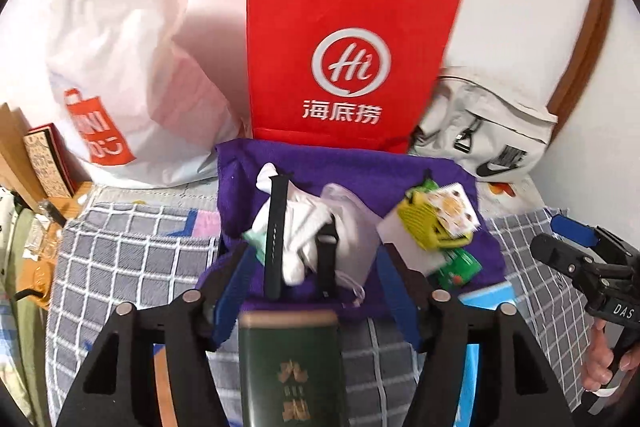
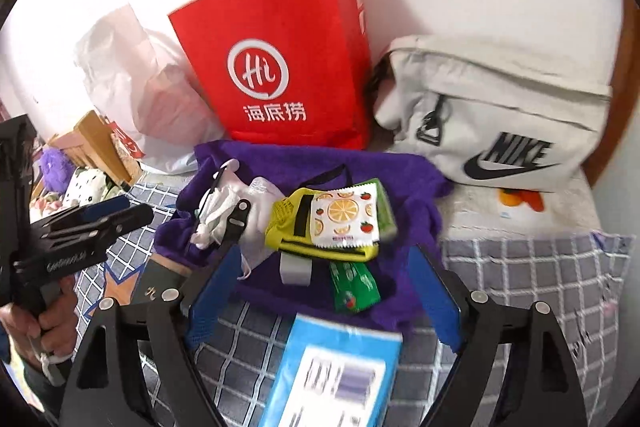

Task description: Organize soft objects

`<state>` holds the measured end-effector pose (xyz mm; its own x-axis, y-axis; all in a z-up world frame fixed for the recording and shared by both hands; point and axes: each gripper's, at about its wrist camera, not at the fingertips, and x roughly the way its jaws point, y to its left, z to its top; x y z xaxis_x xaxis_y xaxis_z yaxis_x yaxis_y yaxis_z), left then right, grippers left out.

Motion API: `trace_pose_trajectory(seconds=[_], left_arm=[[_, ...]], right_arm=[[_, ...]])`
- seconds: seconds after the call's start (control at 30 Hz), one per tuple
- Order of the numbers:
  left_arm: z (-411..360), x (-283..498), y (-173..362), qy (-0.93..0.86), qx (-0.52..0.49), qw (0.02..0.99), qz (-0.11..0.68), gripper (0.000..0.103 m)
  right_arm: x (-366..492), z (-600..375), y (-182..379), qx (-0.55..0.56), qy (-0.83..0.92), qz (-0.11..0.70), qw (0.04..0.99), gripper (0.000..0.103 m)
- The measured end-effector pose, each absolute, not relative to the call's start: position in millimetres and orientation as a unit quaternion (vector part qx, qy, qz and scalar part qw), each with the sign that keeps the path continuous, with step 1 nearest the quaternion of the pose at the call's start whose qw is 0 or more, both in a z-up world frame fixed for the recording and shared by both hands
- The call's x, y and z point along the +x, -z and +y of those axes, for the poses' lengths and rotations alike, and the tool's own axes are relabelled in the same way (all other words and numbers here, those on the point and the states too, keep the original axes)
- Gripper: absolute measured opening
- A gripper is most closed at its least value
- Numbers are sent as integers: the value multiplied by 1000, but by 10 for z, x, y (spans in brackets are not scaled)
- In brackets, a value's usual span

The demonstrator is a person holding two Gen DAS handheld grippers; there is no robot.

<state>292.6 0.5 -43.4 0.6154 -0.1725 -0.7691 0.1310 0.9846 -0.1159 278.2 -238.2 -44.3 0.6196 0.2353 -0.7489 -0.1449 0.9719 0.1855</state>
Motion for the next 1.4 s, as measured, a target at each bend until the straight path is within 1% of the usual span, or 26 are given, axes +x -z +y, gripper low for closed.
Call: trace_pose_trajectory(seconds=[0.03,0.07,0.1,0.17,0.23,0.43,0.67,1.0,1.4], left_arm=[[-8,2849,399,84,-23,900,428,68],[-16,2746,351,84,-22,901,424,69],[-26,2643,307,84,-22,903,420,73],[-48,2453,232,84,-18,906,415,77],[-74,2247,164,76,-10,910,408,83],[-119,1731,17,66,-3,915,398,90],[-138,1097,-79,53,5,923,380,90],[-163,422,-175,52,8,933,356,90],[-231,106,-246,55,11,940,337,90]], right_arm=[[2702,-2386,414,52,-102,421,900,86],[2605,-2381,382,47,-97,419,902,90],[2488,-2372,344,38,-90,412,906,96],[2276,-2350,274,22,-78,393,916,101],[2055,-2330,205,10,-66,381,922,101],[1456,-2319,58,18,-50,370,927,101],[880,-2305,-43,22,-34,354,934,101],[180,-2329,-169,23,-24,329,944,101],[-77,-2325,-172,22,-23,322,946,102]])
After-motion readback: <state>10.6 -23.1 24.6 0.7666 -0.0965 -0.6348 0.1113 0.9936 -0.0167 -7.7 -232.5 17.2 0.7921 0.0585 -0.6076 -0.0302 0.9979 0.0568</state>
